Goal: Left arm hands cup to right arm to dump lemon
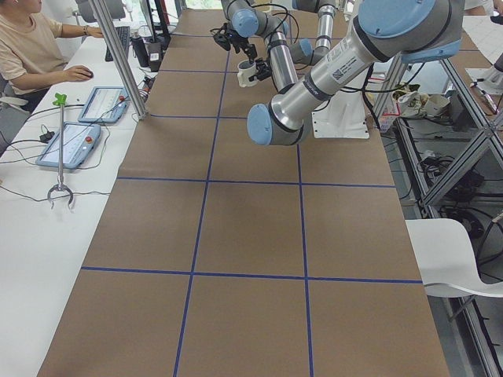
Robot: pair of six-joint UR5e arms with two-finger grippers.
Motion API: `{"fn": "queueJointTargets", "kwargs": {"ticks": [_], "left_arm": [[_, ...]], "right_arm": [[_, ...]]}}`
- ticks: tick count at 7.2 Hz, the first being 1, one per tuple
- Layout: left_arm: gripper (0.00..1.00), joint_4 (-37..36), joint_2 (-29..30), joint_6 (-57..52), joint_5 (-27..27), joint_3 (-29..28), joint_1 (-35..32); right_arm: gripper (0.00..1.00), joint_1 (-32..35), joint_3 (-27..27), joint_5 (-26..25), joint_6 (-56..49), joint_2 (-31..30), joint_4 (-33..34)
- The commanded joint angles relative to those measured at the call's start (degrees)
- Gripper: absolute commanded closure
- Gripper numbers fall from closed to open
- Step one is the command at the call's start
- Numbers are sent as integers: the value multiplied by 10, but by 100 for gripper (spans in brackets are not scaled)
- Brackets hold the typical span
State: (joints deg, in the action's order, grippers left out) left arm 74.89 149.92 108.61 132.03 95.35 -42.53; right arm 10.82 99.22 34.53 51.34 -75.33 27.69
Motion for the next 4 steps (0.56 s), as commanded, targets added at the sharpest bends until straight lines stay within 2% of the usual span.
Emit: {"fn": "queueJointTargets", "kwargs": {"ticks": [1,3,4], "left_arm": [[0,0,-7,-1,0,2,-7],[0,-6,-7,-1,0,2,-8],[0,-8,-7,0,-1,2,-7]], "right_arm": [[100,42,6,0,34,-108,-103],[100,116,9,20,122,-208,-117],[100,176,6,97,124,-247,-176]]}}
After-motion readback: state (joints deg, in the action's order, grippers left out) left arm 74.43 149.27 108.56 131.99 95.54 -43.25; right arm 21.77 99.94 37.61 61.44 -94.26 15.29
